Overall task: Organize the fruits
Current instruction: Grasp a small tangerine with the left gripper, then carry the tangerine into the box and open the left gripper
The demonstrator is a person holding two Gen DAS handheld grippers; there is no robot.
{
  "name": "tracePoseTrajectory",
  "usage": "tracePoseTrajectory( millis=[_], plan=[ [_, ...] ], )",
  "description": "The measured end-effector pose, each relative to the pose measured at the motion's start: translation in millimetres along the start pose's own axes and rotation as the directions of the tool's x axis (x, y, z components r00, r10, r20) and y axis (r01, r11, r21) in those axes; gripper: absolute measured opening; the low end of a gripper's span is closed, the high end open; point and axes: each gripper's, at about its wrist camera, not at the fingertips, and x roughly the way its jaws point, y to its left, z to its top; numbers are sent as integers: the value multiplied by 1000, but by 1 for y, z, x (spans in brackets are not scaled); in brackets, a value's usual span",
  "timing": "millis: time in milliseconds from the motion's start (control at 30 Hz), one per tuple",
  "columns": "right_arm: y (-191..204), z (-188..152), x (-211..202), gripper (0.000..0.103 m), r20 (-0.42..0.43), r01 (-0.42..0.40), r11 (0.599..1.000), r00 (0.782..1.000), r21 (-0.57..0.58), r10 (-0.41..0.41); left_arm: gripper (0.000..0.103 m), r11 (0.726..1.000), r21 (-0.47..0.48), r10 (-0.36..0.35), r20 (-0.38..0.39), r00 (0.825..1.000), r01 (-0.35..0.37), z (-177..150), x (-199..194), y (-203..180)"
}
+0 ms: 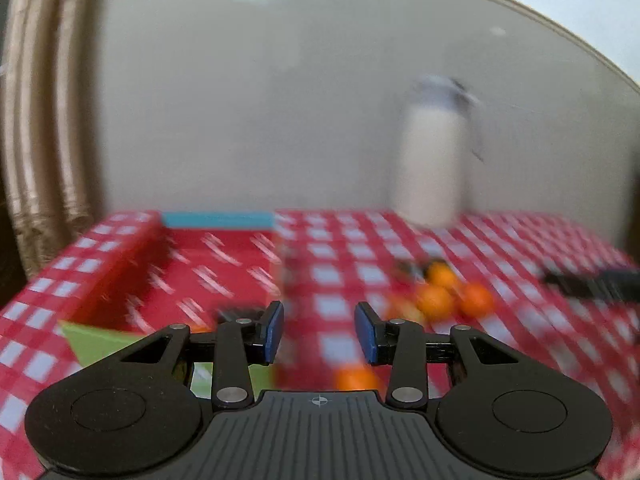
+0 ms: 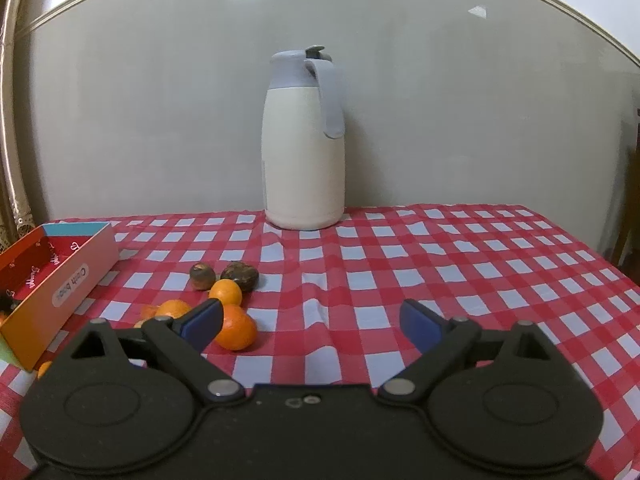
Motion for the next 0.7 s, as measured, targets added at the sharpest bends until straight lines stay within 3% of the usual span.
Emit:
tracePoseTrajectory(
  millis=[100, 167, 233, 433, 500, 700],
  plan=[
    [-5, 0, 0, 95, -3, 9, 1000, 1000, 9, -9, 40, 997, 73, -33, -87, 996, 40, -25, 6, -26],
    [-10, 2, -1, 95, 4, 12, 999, 1000, 36, -12, 40, 995, 90, -26, -78, 997, 33, -28, 7, -34],
    [-12, 3, -2, 96, 5, 6, 998, 1000, 56, -6, 40, 994, 108, 24, -55, 998, -18, -27, 10, -38],
    [-10, 2, -4, 96, 7, 5, 999, 1000, 48, -5, 40, 996, 35, 82, -119, 990, -78, -23, 41, -28],
    [-13, 1, -4, 96, 7, 9, 998, 1000, 56, -9, 31, 998, 11, 70, -153, 986, -69, -26, 48, -25],
    [-15, 2, -4, 96, 5, 18, 997, 1000, 75, -18, 31, 997, 22, 72, -43, 996, -71, -15, 29, -25]
  ],
)
